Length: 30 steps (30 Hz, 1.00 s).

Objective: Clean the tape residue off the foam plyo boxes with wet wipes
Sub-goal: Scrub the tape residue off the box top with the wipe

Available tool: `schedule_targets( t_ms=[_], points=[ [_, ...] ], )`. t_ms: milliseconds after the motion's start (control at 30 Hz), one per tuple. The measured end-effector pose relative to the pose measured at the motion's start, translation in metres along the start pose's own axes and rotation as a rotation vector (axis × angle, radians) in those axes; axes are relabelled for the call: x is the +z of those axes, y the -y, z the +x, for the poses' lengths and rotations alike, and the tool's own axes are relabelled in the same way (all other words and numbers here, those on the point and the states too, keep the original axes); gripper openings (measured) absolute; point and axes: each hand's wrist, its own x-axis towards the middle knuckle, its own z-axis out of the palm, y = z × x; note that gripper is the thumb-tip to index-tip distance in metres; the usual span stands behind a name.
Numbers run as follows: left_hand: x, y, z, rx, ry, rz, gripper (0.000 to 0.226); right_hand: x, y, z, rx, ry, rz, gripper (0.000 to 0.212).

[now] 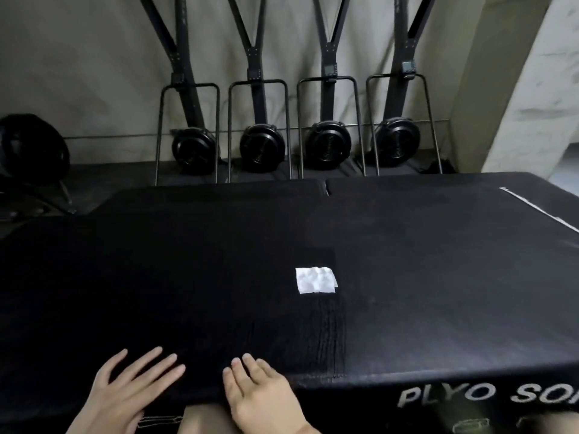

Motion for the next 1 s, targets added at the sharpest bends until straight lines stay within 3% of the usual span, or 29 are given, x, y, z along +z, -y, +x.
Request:
schedule_targets(
  t_ms=[67,133,167,200,233,333,400,533,600,700,800,900,1000],
  points=[
    [0.009,-0.009,-0.002,0.027,0.146,-0.043,0.064,-0.009,-0.008,-0.004,-0.023,0.07,0.105,0.034],
    [0.022,-0.031,-0.013,0.195,0.014,0.167,0.063,-0.03,-0.035,-0.004,-0.047,0.063,0.207,0.029],
    [0.019,-0.038,-0.007,0.258,0.097,0.203,0.101,-0.041,-0.055,-0.004,-0.022,0.023,0.274,0.026],
    [0.003,-0.049,0.004,0.241,0.078,0.096,0.078,-0.051,-0.08,-0.001,0.038,-0.004,0.326,0.024],
    [-0.01,-0.061,0.032,0.118,0.003,-0.05,0.043,-0.055,-0.108,0.001,0.096,-0.017,0.331,0.022],
    [-0.039,-0.11,0.109,0.044,-0.228,-0.539,0.036,-0.046,-0.19,0.011,0.311,0.069,0.246,0.021],
    [-0.044,-0.129,0.165,0.006,-0.284,-0.651,0.031,-0.033,-0.226,0.019,0.392,0.144,0.227,0.025],
    [-0.023,-0.146,0.265,0.019,-0.115,-0.562,0.015,-0.019,-0.264,0.031,0.327,0.246,0.37,0.017],
    [-0.008,-0.144,0.298,0.037,-0.03,-0.503,0.016,-0.013,-0.275,0.034,0.288,0.312,0.402,0.025],
    [0.002,-0.138,0.309,0.064,0.009,-0.504,0.019,-0.004,-0.286,0.037,0.215,0.278,0.277,0.01],
    [0.006,-0.13,0.312,0.104,0.027,-0.444,0.014,0.001,-0.292,0.04,0.127,0.247,0.183,0.011],
    [0.007,-0.126,0.31,0.142,0.053,-0.411,0.014,0.0,-0.288,0.039,0.096,0.235,0.28,0.008],
    [0.007,-0.127,0.305,0.145,0.039,-0.422,0.005,0.004,-0.286,0.037,0.138,0.276,0.352,0.02]
  ],
)
